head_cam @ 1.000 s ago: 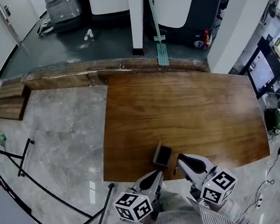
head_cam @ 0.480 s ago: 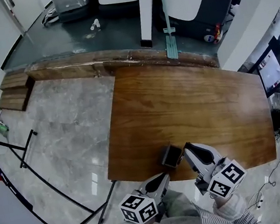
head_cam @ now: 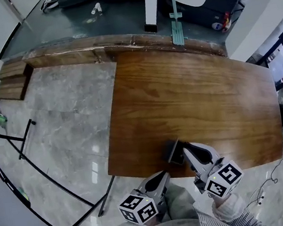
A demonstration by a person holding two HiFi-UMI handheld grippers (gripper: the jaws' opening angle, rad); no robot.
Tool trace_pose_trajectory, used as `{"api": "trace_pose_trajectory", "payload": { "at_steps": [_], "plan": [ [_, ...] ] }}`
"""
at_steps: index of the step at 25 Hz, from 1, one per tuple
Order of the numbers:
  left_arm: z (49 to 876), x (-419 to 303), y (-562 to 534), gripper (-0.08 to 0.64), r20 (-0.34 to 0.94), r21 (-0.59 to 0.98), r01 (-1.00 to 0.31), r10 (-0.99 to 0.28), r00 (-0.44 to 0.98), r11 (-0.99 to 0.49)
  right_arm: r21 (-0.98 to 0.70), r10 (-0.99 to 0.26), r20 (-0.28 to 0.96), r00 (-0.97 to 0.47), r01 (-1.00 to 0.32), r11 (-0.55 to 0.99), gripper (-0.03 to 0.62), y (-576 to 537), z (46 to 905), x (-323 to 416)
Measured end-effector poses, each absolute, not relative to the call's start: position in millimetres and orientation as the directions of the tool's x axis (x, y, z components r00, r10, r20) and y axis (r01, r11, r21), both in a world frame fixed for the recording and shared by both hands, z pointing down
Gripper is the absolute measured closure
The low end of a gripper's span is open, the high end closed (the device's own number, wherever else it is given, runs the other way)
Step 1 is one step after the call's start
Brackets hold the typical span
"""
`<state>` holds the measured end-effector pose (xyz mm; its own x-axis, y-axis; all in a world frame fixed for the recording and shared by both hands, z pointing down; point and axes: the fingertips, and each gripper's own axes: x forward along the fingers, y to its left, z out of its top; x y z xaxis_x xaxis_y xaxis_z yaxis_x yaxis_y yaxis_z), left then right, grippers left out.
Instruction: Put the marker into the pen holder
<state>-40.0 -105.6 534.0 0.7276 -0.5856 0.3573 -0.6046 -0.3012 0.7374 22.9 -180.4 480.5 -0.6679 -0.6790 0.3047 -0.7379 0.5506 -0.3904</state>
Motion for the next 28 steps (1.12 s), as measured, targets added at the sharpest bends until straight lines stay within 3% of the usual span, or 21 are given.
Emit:
{"api": "trace_pose_trajectory", "payload": {
  "at_steps": [11, 25, 28],
  "plan": [
    [547, -38, -102, 0.552, 0.373, 0.751, -0.596, -0.563, 0.737, -0.283, -0.346, -0.639, 0.403, -0.655, -0.756, 0.556, 0.549, -177, 517, 16],
    [541, -40, -107, 0.552, 0.362, 0.76, -0.593, -0.583, 0.727, -0.268, -0.41, -0.608, 0.416, -0.676, -0.736, 0.538, 0.545, -180, 523, 8],
    [536, -40, -108, 0.552, 0.355, 0.76, -0.592, -0.591, 0.724, -0.269, -0.426, -0.593, 0.424, -0.684, -0.729, 0.536, 0.515, -179, 523, 5]
  ]
}}
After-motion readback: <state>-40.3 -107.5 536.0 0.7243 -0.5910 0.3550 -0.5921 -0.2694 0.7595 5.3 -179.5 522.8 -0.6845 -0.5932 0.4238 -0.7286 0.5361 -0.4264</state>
